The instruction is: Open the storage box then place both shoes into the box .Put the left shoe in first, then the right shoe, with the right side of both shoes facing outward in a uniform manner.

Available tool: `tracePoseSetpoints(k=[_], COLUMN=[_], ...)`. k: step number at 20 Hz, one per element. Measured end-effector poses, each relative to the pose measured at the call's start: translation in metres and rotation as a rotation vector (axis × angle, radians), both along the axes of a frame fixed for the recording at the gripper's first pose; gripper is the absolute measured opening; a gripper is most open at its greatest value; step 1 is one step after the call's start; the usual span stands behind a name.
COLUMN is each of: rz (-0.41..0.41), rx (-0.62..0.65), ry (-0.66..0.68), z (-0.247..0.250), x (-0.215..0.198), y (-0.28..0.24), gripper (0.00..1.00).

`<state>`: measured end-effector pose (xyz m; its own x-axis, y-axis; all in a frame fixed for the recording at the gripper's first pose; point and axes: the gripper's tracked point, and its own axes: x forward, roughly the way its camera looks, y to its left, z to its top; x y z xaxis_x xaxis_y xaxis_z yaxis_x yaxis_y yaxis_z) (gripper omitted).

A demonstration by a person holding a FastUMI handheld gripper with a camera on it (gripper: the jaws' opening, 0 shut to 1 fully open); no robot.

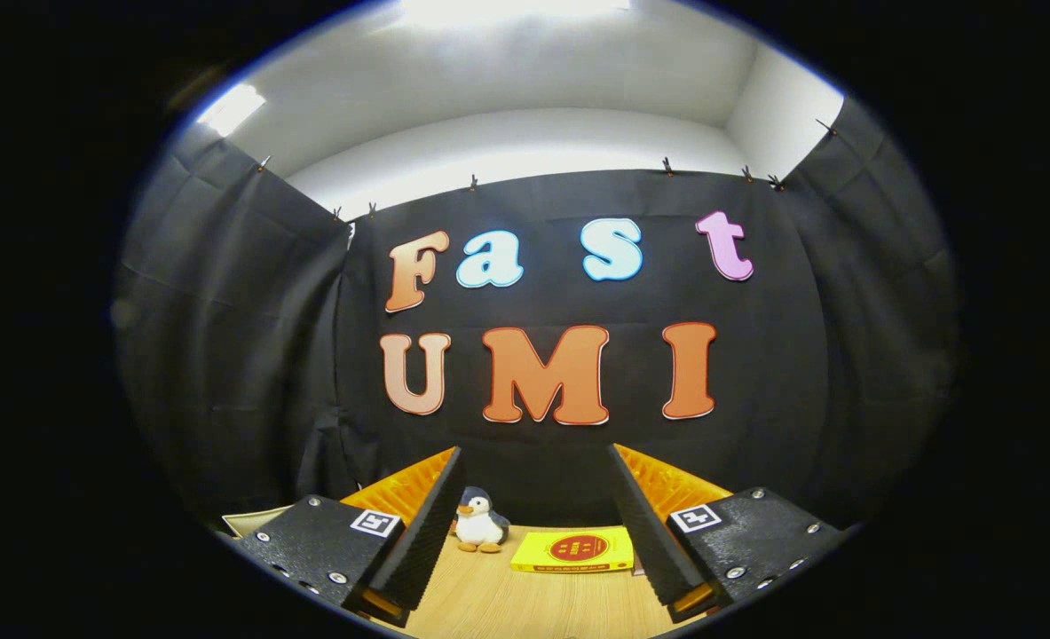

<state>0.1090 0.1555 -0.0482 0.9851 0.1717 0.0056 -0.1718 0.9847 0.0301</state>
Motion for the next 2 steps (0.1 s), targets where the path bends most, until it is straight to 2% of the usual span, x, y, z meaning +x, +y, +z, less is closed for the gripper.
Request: tracePoseSetpoints(k=[2], rz=[0.017], rx=[0.001], ry=[0.001], z=[0.0009], x=[-0.0024], y=[0.006], gripper=[0.95])
